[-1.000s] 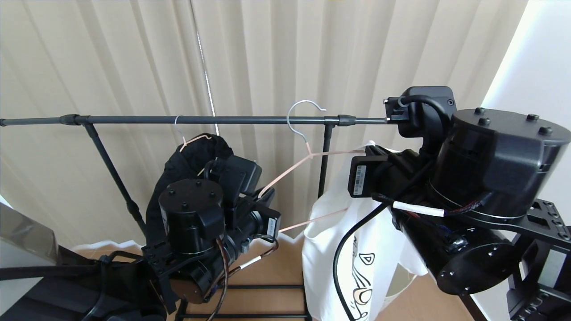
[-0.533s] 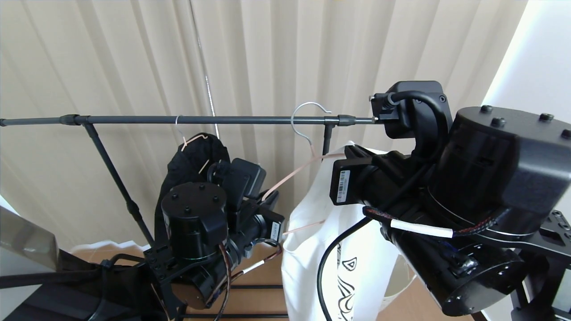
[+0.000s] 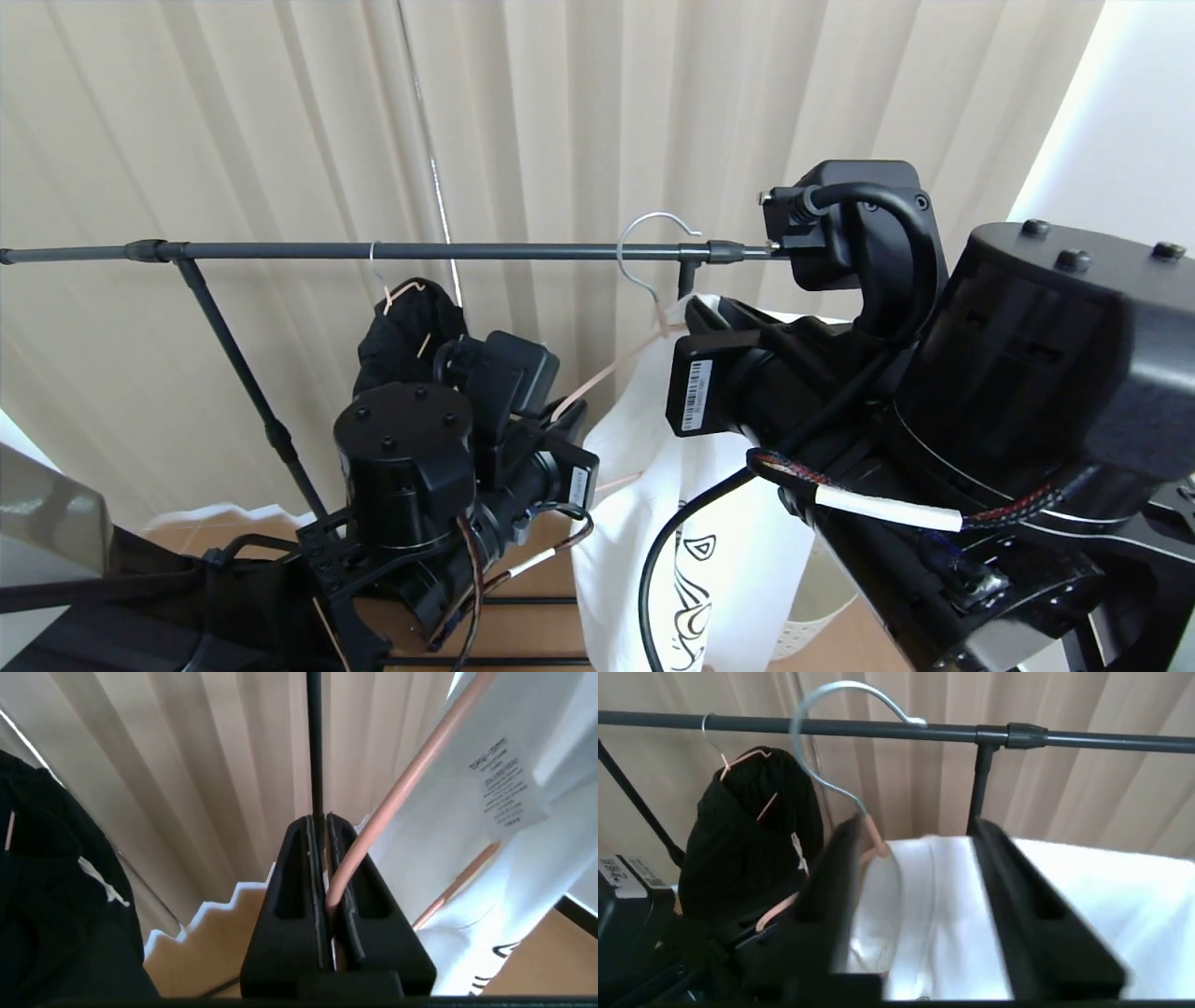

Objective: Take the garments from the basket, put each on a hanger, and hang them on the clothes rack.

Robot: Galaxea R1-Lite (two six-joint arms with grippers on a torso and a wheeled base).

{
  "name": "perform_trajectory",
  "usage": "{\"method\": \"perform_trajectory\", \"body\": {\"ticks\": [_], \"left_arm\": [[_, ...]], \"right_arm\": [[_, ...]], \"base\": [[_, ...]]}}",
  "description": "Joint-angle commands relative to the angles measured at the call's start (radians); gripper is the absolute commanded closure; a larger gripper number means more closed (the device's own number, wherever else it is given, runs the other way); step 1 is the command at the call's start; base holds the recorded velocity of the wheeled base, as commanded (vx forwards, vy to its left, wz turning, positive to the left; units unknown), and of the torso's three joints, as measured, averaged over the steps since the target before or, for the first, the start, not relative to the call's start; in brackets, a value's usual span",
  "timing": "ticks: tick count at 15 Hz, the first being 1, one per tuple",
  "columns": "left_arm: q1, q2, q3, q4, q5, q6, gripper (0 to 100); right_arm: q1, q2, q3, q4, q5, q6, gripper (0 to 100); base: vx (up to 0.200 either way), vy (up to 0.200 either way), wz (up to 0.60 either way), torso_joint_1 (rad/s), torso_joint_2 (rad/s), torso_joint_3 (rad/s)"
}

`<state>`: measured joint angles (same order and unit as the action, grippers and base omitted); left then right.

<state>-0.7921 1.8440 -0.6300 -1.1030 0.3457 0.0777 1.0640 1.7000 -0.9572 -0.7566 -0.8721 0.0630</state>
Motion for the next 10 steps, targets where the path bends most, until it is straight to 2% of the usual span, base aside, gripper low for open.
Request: {"method": "perform_trajectory", "body": {"ticks": [1,7,10], "left_arm": [[-0.002,-0.022,0.009,-0.001,0.001,-0.001,100],[-0.01,-0.055,0.027,-0.001,-0.004,-0.024,100],[0.007,-0.051,0.026,-0.001,-0.016,-0.036,100]], "right_arm": [[-0.001,-0.008,0.005,-0.001,-0.002,-0.003,0],[-0.015,-0.045,0.049,-0.003,-0.001,0.001,0],[-0.033,-0.112,0.087,0.006,0.071,-0.006,0]], "base": [[0.0,0.0,0.0,0.0,0.0,0.0],[0.0,0.0,0.0,0.0,0.0,0.0],[0.0,0.0,0.0,0.0,0.0,0.0]]}}
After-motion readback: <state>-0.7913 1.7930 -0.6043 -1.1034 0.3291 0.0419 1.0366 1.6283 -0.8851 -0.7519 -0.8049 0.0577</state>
